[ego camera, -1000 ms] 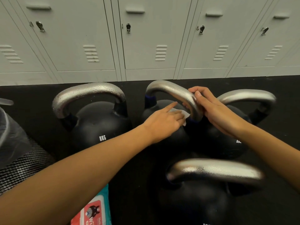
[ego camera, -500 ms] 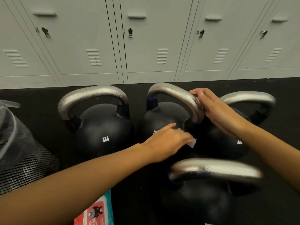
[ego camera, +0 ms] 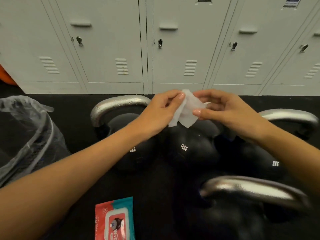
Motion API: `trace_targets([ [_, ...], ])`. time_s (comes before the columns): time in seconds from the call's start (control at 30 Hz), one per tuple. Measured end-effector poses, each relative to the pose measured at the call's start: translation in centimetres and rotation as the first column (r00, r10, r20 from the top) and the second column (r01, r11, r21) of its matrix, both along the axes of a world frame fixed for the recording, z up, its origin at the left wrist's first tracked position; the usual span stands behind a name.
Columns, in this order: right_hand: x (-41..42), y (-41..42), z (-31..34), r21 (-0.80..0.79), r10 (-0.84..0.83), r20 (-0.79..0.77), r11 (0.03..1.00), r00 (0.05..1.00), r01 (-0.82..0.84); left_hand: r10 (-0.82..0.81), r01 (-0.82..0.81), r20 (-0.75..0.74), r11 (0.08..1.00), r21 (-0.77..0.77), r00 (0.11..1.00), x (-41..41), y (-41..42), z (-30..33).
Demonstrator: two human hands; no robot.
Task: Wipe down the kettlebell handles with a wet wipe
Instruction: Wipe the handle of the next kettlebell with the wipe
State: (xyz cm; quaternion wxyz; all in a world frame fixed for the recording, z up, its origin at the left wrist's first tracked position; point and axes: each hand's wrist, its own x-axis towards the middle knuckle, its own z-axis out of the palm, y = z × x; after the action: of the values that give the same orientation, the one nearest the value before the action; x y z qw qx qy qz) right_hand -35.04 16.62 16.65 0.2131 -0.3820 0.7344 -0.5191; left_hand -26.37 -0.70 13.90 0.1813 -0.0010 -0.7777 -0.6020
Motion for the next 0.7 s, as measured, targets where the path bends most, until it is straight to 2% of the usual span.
trace_targets([
  [0.1,-0.2,-2.4,0.2,-0.045,-0.021,0.142,0.999,0.99,0.028,0.062,-0.062,-0.006,0.996,-0.059,0.998,0.9,-1.3,1.0],
  [0.2,-0.4,-5.0,0.3,-0.032,-0.015,0.302,0.999,0.953,0.025,0.217,-0.212,0.016,0.966,-0.15,0.976,1.5,-2.9,1.5],
  [0.3,-0.3,-7.8,0.6,-0.064,-0.042,0.42,0.995,0.907,0.075,0.384,-0.371,0.055,0.913,-0.168,0.922,1.7,-4.4,1.7],
  [0.43,1.1,-10.8,1.4,-0.148,-0.081,0.495,0.973,0.865,0.176,0.507,-0.499,0.052,0.859,-0.115,0.861,1.8,-6.2,2.5],
  [0.53,1.0,-12.1,1.2,-0.195,-0.178,0.579,0.918,0.796,0.347,0.586,-0.581,0.021,0.807,-0.106,0.81,2.1,-7.3,2.6],
  [0.6,0.5,-12.6,0.3,-0.168,-0.306,0.569,0.865,0.763,0.472,0.62,-0.614,-0.001,0.777,-0.141,0.785,2.8,-8.0,1.9],
  [0.7,0.7,-13.1,-1.5,-0.103,-0.436,0.436,0.845,0.787,0.525,0.696,-0.681,-0.045,0.684,-0.259,0.716,4.3,-8.8,-0.1],
])
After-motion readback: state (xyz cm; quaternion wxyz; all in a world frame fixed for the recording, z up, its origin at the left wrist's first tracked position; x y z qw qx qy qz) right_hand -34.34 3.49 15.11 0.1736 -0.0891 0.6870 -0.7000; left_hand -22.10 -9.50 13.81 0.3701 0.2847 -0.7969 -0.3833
